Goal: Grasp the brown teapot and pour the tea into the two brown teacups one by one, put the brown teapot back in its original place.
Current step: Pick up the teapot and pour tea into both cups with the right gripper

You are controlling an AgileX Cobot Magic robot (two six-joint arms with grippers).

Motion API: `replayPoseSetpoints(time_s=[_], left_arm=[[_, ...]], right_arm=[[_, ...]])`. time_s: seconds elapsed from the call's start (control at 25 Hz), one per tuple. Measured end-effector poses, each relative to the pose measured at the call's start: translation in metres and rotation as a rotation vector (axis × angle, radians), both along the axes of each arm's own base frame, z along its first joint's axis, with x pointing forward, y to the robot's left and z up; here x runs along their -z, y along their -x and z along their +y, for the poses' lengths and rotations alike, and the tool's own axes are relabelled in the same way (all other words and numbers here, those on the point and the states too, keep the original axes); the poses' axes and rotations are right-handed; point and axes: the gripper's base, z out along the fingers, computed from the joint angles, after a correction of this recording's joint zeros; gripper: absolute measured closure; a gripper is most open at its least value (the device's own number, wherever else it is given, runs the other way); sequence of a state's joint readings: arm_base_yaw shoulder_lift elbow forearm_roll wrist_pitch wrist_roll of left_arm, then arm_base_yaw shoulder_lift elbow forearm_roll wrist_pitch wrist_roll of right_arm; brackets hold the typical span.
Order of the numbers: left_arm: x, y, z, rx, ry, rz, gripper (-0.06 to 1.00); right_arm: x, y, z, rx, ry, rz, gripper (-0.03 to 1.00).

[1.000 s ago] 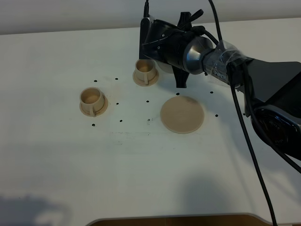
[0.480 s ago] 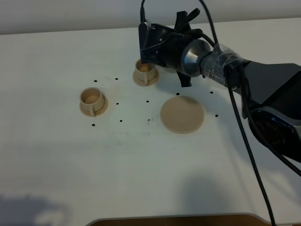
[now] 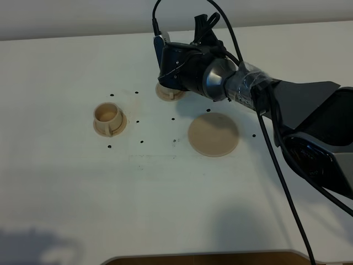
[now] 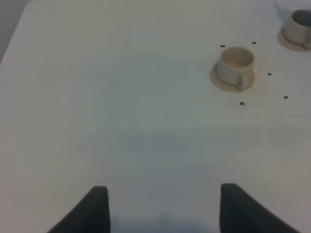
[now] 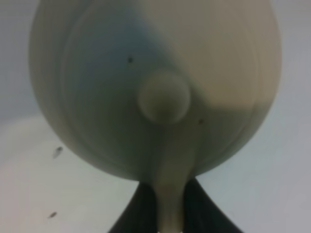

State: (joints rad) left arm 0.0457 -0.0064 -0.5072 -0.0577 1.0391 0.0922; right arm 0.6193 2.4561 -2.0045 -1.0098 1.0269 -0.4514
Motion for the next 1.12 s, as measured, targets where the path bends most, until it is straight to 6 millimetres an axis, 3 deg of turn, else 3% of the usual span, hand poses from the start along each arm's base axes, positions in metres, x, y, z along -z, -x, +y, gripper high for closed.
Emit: replayPoseSetpoints(time_s=[1.12], left_arm=[[0.000, 0.000, 0.000, 0.000, 0.000, 0.000, 0.41]], right_arm=[[-0.011, -0.005, 0.007, -0.177, 0.213, -0.053, 0.85]])
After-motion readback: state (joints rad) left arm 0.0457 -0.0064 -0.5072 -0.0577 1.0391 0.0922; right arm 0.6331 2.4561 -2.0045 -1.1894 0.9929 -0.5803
